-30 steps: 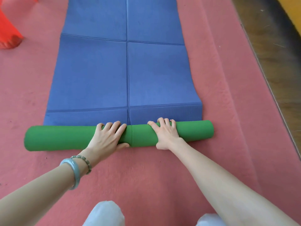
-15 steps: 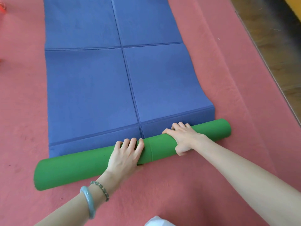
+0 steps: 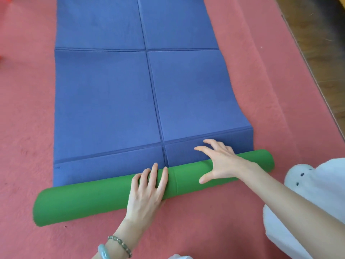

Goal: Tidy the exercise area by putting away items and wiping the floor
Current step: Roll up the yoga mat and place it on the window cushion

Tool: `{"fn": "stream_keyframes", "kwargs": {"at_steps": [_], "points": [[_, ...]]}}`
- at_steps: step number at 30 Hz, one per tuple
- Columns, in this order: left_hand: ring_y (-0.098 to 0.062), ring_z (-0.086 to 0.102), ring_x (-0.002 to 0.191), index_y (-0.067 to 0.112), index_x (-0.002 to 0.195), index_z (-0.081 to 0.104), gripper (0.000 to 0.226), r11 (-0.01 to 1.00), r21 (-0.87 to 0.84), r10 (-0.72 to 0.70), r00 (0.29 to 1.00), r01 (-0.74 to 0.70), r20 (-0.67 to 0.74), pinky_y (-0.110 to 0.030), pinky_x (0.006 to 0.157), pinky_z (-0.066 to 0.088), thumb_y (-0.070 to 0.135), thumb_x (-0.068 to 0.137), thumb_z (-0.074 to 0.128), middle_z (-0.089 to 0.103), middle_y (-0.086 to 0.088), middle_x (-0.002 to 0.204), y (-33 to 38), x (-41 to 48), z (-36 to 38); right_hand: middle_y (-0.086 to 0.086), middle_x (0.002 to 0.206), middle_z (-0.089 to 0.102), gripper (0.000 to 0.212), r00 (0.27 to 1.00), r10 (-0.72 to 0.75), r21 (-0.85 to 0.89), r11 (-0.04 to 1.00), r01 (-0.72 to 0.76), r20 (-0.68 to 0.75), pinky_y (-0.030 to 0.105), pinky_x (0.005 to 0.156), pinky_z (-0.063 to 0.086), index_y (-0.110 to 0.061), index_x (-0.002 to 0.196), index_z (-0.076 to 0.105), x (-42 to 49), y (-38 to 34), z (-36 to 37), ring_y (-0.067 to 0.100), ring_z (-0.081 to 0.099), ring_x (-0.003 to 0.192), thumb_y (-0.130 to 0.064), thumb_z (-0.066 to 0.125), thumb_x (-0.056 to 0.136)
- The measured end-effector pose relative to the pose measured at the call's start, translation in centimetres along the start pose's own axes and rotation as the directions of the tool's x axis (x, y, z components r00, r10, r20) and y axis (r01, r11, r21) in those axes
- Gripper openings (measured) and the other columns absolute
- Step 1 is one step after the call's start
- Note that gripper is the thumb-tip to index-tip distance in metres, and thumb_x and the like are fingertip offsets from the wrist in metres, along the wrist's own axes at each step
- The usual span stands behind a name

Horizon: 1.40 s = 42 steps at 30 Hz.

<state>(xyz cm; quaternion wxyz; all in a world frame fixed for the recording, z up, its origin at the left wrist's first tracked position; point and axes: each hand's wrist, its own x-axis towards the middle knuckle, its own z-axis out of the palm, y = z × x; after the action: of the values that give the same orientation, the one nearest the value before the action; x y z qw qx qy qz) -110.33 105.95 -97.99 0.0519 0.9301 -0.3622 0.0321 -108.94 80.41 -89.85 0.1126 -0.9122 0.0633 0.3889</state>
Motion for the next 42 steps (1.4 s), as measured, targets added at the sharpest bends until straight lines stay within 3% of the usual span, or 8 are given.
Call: {"fn": "stream_keyframes", "kwargs": {"at_steps": [10,16,21,25,29,32,38,42], "points": [[-0.027,0.046,0.093,0.012,0.125,0.052,0.082,0.991,-0.130,-0.017,0.987,0.039,0.160,-0.037,0.078,0.031,0.048,0.055,0.078,0.058,-0.010,0.110,1.6,-1.6,-2.3,0.008,0.156,-0.016,0.081,0.955,-0.258,-0.372,0.880,0.295,0.148,0.054,0.115,-0.001,-0.024,0.132,0.039,-0.7,-0.7,3.2,0.026,-0.008,0.144,-0.062,0.067,0.066],[-0.020,0.060,0.070,0.026,0.106,0.054,0.090,0.983,-0.156,-0.022,0.916,0.093,0.402,-0.032,0.062,0.046,0.088,0.042,0.046,0.062,0.000,0.093,-1.0,0.5,-3.0,0.007,0.158,-0.010,0.069,0.906,-0.372,-0.338,0.842,0.421,0.201,0.054,0.115,-0.007,-0.023,0.124,0.048,0.7,-0.3,2.7,0.023,-0.011,0.145,-0.059,0.066,0.068],[-0.023,0.051,0.054,0.018,0.104,0.052,0.098,0.979,-0.112,-0.116,0.919,0.170,0.376,-0.032,0.055,0.043,0.083,0.031,0.066,0.052,0.000,0.064,-0.4,0.7,-3.7,0.005,0.156,0.017,0.069,0.894,-0.360,-0.274,0.861,0.429,0.267,0.050,0.113,0.022,-0.020,0.126,0.044,1.6,-0.9,0.3,0.022,0.016,0.144,-0.054,0.069,0.071],[-0.025,0.053,0.059,0.013,0.107,0.053,0.105,0.971,-0.071,-0.188,0.910,0.229,0.371,-0.035,0.059,0.046,0.081,0.029,0.068,0.054,-0.004,0.069,-0.4,0.8,-4.2,0.001,0.111,0.058,0.065,0.887,-0.406,-0.327,0.826,0.459,0.220,0.038,0.083,0.047,-0.017,0.109,0.044,2.4,-1.8,-1.3,0.026,0.056,0.099,-0.058,0.071,0.066],[-0.022,0.051,0.057,0.017,0.103,0.052,0.099,0.981,-0.077,-0.120,0.873,0.176,0.472,-0.032,0.055,0.043,0.070,0.022,0.073,0.052,0.000,0.067,-0.5,0.6,-3.7,0.011,0.154,0.019,0.071,0.891,-0.353,-0.317,0.843,0.435,0.284,0.049,0.107,0.034,-0.016,0.125,0.046,1.6,-1.4,0.4,0.029,0.019,0.143,-0.054,0.071,0.070],[-0.021,0.048,0.052,0.017,0.096,0.054,0.083,0.992,-0.084,-0.043,0.872,0.096,0.487,-0.029,0.052,0.036,0.059,0.027,0.072,0.049,0.001,0.062,-0.8,1.0,-3.4,0.002,0.158,-0.007,0.075,0.912,-0.304,-0.222,0.903,0.368,0.274,0.057,0.114,0.017,-0.017,0.130,0.046,0.9,-0.8,1.5,0.020,-0.010,0.146,-0.051,0.074,0.069],[-0.020,0.044,0.046,0.021,0.085,0.046,0.068,0.990,-0.132,0.028,0.851,0.049,0.524,-0.026,0.049,0.026,0.058,0.030,0.065,0.043,0.006,0.056,-2.2,2.8,-3.3,-0.003,0.152,0.001,0.083,0.921,-0.273,-0.272,0.897,0.348,0.277,0.051,0.107,0.026,-0.018,0.128,0.048,1.6,-1.8,0.5,0.021,0.004,0.138,-0.059,0.074,0.061],[-0.021,0.044,0.064,0.022,0.098,0.037,0.064,0.972,-0.198,0.012,0.814,0.127,0.581,-0.028,0.059,0.031,0.057,0.052,0.066,0.045,0.006,0.072,-2.7,3.7,-3.4,0.000,0.156,0.003,0.107,0.963,-0.238,-0.252,0.931,0.263,0.126,0.056,0.114,0.013,-0.030,0.146,0.015,0.3,-2.1,1.9,0.019,0.005,0.144,-0.061,0.073,0.062]]}}
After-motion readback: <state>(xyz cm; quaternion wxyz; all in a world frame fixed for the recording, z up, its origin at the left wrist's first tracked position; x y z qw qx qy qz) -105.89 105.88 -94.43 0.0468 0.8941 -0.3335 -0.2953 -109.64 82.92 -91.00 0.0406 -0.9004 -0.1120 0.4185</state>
